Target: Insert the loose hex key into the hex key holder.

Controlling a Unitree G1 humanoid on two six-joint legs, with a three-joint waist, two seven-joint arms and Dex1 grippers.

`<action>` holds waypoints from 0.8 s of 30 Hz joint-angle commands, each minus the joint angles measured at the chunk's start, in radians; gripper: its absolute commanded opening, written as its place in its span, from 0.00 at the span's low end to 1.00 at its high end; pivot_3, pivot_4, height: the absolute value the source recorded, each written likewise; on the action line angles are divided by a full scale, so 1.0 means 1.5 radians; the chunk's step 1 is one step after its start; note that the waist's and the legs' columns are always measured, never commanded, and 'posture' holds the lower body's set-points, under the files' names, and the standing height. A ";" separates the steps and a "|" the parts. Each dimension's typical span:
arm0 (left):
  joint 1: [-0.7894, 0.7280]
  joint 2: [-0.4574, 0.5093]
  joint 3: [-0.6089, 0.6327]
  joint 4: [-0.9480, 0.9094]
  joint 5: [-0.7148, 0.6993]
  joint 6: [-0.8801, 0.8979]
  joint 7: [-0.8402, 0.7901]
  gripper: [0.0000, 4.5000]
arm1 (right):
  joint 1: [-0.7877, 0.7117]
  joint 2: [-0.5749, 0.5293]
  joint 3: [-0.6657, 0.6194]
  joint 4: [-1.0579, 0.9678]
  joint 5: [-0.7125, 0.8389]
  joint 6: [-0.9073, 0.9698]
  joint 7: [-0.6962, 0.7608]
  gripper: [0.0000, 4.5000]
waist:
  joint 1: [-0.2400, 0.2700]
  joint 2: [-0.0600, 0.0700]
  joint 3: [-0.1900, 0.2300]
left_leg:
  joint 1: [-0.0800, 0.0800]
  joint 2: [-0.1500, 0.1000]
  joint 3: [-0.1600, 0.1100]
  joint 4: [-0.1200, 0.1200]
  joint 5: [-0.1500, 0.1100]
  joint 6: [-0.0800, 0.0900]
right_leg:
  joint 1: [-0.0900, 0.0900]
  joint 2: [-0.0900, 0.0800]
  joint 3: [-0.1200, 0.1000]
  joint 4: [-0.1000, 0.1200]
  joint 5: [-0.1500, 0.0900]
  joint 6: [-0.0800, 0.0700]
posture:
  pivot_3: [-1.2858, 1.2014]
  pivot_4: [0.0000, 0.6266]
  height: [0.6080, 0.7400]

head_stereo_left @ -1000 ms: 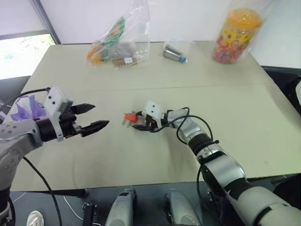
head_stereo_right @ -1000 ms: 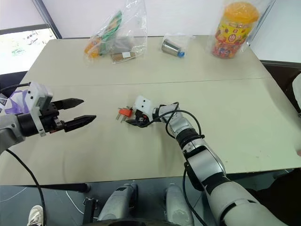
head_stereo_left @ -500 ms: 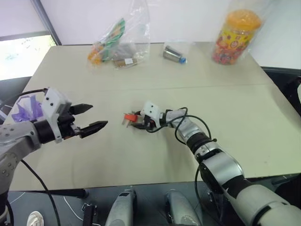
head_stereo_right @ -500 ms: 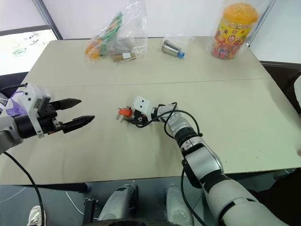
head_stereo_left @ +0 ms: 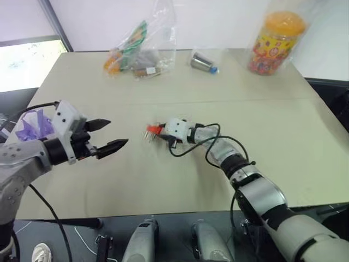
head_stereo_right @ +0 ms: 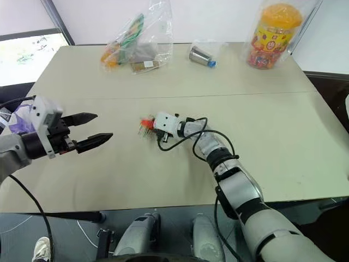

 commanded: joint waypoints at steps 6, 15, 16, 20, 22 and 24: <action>-0.173 -0.051 -0.078 0.093 0.032 -0.056 -0.009 1.00 | -0.051 -0.146 -0.003 -0.205 -0.148 -0.249 -0.181 0.22 | 0.000 0.000 0.001 | 0.000 0.000 0.000 -0.001 0.000 0.000 | 0.000 0.001 0.000 0.000 0.000 0.000 | 0.52 0.24 1.00; -0.390 -0.123 -0.134 0.225 0.020 -0.060 -0.079 1.00 | -0.165 -0.222 -0.022 -0.196 -0.171 -0.409 -0.258 0.22 | -0.004 -0.002 0.002 | 0.000 0.000 0.000 0.000 0.001 -0.001 | 0.001 0.002 0.000 0.000 0.000 0.000 | 0.52 0.24 1.00; -0.401 -0.128 -0.136 0.230 0.015 -0.057 -0.086 1.00 | -0.170 -0.223 -0.020 -0.189 -0.170 -0.418 -0.257 0.22 | -0.004 -0.002 0.002 | 0.000 0.000 0.000 0.000 0.001 -0.001 | 0.000 0.003 0.000 0.000 0.000 0.000 | 0.52 0.24 1.00; -0.427 -0.145 -0.132 0.240 -0.005 -0.039 -0.101 1.00 | -0.182 -0.226 -0.011 -0.172 -0.165 -0.443 -0.247 0.22 | -0.003 -0.002 0.003 | 0.000 0.001 0.000 0.000 0.001 -0.001 | 0.000 0.003 0.000 0.000 0.000 0.000 | 0.52 0.24 1.00; -0.434 -0.149 -0.127 0.240 -0.018 -0.026 -0.107 1.00 | -0.183 -0.227 -0.006 -0.168 -0.160 -0.452 -0.238 0.22 | -0.003 -0.002 0.003 | 0.000 0.001 0.000 0.000 0.001 -0.001 | 0.001 0.002 0.000 0.000 0.000 0.000 | 0.52 0.24 1.00; -0.438 -0.149 -0.122 0.238 -0.032 -0.014 -0.111 1.00 | -0.184 -0.228 -0.001 -0.166 -0.154 -0.458 -0.230 0.22 | -0.003 -0.002 0.003 | 0.000 0.001 0.000 0.000 0.001 -0.001 | 0.001 0.002 0.000 0.000 0.000 0.000 | 0.52 0.24 1.00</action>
